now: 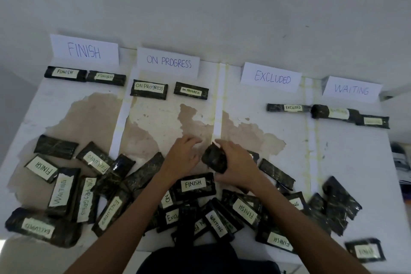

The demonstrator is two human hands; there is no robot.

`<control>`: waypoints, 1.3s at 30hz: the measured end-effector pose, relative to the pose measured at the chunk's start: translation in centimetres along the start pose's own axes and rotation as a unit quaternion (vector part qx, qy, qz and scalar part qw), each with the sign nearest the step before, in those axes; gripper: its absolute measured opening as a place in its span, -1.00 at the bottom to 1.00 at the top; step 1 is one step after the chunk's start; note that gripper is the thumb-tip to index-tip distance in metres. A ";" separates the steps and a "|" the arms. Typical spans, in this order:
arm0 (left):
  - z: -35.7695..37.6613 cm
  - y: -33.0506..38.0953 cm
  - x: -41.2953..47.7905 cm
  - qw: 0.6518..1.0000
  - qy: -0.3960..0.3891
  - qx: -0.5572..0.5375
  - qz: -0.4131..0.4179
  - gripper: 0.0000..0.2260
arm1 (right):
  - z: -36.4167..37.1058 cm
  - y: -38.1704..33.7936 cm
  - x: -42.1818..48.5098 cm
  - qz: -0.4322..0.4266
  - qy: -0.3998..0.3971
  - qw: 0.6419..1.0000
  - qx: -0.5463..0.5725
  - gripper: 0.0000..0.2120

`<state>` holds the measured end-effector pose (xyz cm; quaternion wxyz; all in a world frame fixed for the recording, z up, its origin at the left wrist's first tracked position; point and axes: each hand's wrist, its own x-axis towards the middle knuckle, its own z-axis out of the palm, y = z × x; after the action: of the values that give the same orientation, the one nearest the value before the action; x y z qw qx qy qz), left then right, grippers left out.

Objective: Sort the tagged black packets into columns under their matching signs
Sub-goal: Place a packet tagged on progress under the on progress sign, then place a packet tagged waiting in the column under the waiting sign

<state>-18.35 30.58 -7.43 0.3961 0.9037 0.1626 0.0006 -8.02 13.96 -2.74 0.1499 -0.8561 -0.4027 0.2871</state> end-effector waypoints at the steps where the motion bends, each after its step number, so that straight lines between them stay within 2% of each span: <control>1: 0.2 0.9 -0.3 0.999 -0.014 -0.034 -0.020 -0.64 | -1.0 0.1 -0.4 0.021 0.010 0.995 0.099 -0.18; 4: 1.0 3.7 -1.6 0.981 -0.092 -0.152 -0.082 -0.53 | -3.3 0.9 -1.6 0.090 0.031 0.926 0.364 -0.34; 7: 2.6 4.8 -2.8 0.968 -0.119 -0.207 -0.079 -0.35 | -3.4 2.3 -2.4 0.130 0.073 0.848 0.509 -0.46; 9: 3.5 4.8 -3.2 0.973 -0.119 -0.182 -0.083 -0.26 | -2.6 3.1 -2.8 0.162 0.088 0.798 0.574 -0.50; 11: 4.0 5.1 -3.2 0.979 -0.116 -0.148 -0.084 -0.23 | -1.6 3.9 -3.2 0.191 0.094 0.767 0.606 -0.50; 16: 4.3 5.9 -3.2 0.993 -0.098 -0.057 -0.024 -0.24 | -0.8 4.4 -4.2 0.213 0.125 0.734 0.633 -0.51; 18: 4.3 6.3 -2.9 0.997 -0.083 -0.004 0.003 -0.22 | -1.2 4.3 -4.8 0.239 0.154 0.741 0.608 -0.52; 22: 4.4 7.7 -1.7 0.995 -0.083 0.035 0.048 -0.23 | -2.1 5.3 -6.9 0.248 0.205 0.840 0.436 -0.42; 24: 4.8 8.7 -0.9 0.993 -0.084 0.044 0.068 -0.23 | -2.6 6.6 -8.0 0.230 0.215 0.872 0.375 -0.37; 32: 8.6 15.3 3.6 0.985 -0.114 0.054 0.122 -0.26 | -6.6 13.5 -14.0 0.259 0.275 0.863 0.336 -0.41; 39: 14.6 22.0 7.4 0.973 -0.142 0.091 0.158 -0.27 | -9.2 21.8 -18.9 0.276 0.267 0.869 0.313 -0.50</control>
<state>-2.96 8.37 -2.62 0.3262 0.9410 -0.0407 -0.0803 1.07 -14.67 0.89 0.4267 -0.8844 0.0161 0.1883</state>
